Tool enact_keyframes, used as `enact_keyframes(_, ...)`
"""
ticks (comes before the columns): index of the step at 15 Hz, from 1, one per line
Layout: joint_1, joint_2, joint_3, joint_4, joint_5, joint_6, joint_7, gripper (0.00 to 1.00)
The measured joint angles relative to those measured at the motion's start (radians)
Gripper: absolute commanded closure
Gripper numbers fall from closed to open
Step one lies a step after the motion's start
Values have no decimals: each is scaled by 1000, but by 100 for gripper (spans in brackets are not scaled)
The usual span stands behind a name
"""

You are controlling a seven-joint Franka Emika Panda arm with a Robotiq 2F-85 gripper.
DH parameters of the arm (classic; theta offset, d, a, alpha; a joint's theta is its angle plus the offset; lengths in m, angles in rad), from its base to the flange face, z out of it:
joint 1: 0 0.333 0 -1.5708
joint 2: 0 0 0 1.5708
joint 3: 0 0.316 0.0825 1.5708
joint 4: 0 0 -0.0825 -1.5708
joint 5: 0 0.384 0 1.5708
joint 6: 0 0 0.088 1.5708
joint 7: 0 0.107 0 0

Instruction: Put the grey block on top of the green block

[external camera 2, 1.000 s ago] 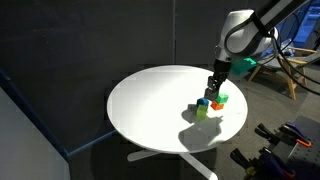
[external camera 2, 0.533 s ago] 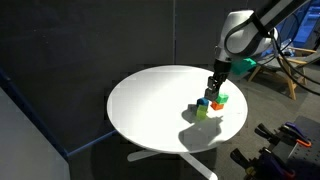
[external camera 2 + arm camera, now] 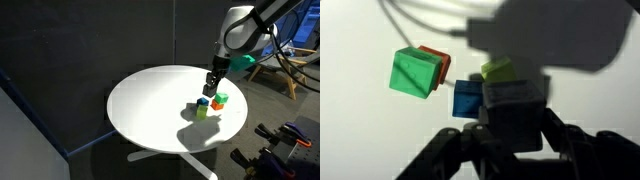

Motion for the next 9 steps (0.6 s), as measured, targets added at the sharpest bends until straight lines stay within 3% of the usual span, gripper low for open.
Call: enact_keyframes(9,-28,-38,-51,24,6,0,76,70)
